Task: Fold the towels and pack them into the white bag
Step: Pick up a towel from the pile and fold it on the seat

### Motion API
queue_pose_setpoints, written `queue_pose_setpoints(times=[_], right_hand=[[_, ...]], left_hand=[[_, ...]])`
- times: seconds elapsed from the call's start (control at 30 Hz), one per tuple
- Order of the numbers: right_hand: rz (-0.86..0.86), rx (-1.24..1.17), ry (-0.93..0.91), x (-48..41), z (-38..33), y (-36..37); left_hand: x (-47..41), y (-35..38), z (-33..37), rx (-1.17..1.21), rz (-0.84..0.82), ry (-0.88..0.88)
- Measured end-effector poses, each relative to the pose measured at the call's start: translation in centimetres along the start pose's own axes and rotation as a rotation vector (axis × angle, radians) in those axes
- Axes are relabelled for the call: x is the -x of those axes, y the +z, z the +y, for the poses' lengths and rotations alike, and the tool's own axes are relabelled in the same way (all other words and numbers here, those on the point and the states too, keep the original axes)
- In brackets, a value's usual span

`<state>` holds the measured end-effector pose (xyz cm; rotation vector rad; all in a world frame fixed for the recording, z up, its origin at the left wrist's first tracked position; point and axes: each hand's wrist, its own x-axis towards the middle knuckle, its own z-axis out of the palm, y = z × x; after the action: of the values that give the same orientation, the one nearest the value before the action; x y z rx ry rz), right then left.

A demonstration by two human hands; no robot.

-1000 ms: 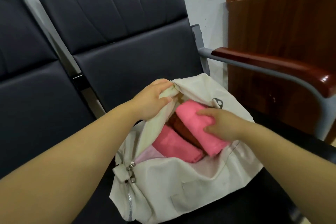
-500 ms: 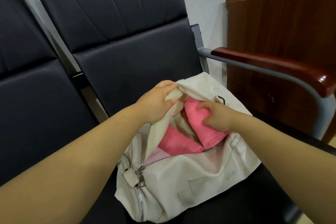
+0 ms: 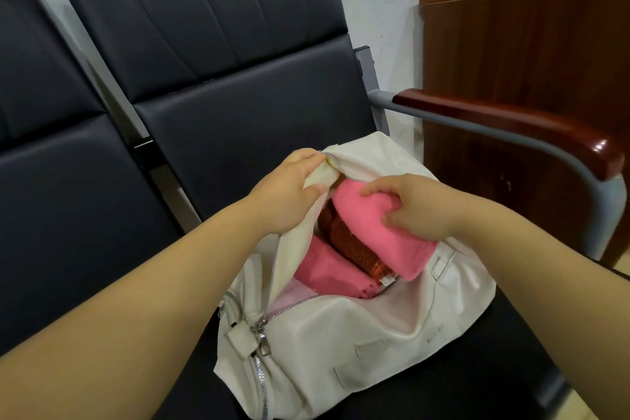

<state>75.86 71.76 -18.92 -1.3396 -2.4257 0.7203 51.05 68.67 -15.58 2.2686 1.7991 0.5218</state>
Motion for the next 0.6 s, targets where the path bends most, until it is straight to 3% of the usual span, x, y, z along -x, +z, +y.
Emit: queue_pose_setpoints(times=[0.13,0.27,0.4,0.6], right_hand=[[0.038,0.242,0.046,-0.8,0.1,0.7],[0.119,0.157,0.088,-2.4,1.7,3.3],[0.069,0.234,0.101,-2.8,3.0,5.5],[0.211,0.093,-0.039,-3.4,5.0,4.6]], left_hand=[[0.1,0.2,0.2,0.001,0.007,0.000],[0.5,0.4,0.7,-0.050,-0.038,0.005],[0.6,1.4,1.5,-0.128,-0.123,0.023],[0.2,1.3,1.1,-0.113,-0.063,-0.015]])
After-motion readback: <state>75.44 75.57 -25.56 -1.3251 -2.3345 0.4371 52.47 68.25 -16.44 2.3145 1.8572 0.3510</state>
